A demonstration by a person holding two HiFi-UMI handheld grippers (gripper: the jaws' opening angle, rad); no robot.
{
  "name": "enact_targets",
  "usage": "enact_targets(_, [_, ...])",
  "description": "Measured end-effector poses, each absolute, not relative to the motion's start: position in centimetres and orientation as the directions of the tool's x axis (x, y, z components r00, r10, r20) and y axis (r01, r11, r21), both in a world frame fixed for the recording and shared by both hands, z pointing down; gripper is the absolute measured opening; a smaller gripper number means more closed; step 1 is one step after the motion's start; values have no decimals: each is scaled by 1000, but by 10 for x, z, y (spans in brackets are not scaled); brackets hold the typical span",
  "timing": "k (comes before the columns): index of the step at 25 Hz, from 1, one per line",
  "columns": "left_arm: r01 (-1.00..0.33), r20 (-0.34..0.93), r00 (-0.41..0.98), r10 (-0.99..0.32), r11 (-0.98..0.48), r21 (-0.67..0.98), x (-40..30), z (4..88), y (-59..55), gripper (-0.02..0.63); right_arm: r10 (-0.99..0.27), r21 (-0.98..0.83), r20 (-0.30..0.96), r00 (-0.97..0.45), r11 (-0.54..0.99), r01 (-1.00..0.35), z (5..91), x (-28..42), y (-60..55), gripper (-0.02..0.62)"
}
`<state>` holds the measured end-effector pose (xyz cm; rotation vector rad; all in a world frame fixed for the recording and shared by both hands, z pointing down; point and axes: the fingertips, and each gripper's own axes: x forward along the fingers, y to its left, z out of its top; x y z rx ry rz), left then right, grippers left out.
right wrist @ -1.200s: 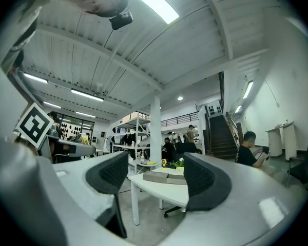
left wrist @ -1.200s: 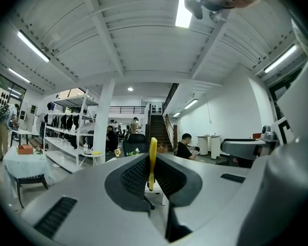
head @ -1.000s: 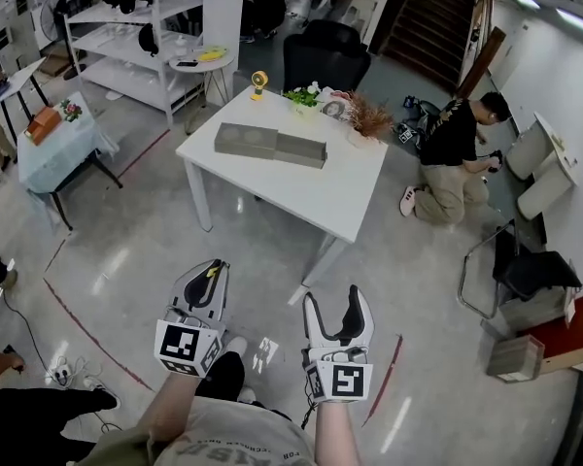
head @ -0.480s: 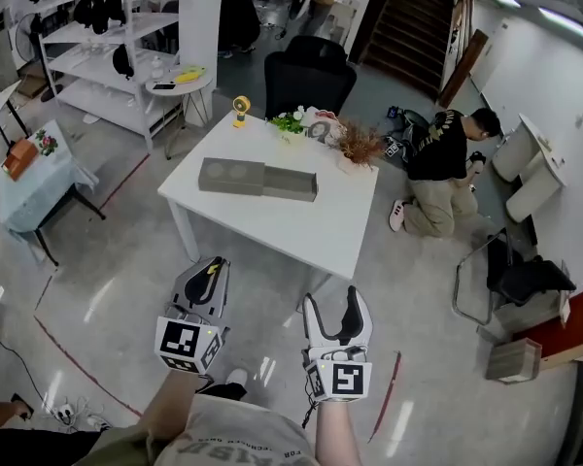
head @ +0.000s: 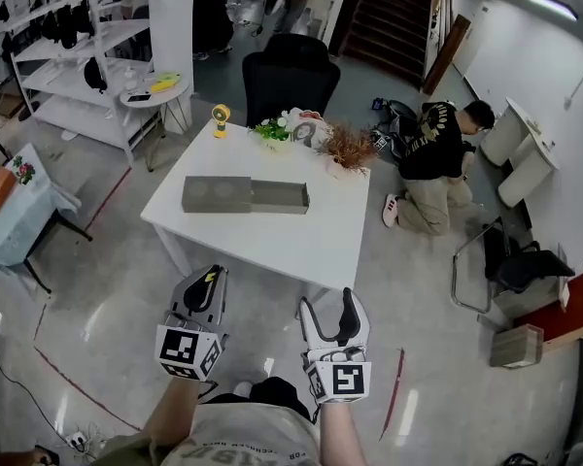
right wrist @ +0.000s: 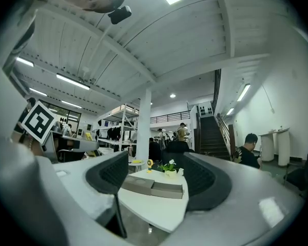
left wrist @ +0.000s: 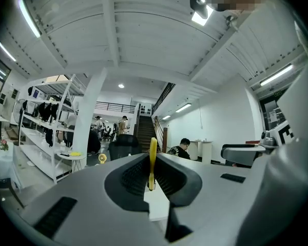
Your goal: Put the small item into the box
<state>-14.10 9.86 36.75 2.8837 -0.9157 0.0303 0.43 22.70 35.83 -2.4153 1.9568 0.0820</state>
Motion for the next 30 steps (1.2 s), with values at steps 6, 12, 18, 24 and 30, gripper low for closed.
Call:
enact_targets(6, [-579,97,815,-571,-807,116,-116,390,78,31,-978,-14,-33,204,-203,-979,377,32,202,327])
enact_targets(12, [-618,114,786,-607,-777,118,-93,400,45,31,-987,-19,-20,156,-156,-988,387,61,162,327])
enact_targets(18, [-662,98,749,-655,-741,113,-56,391,7,31,-995,-22,-30,100,-99,-995,383,103,117,327])
enact_targets(24, [-689,72,724,-686,-717,102,-16,378,-20,31,-998,-4,-38,40,-39,-999,374,143,82,327])
enact_targets(30, [-711,63,702,-709,-697,94,10,377,-34,31,-999,0,-42,-25,25,-1000,375,165,57,327])
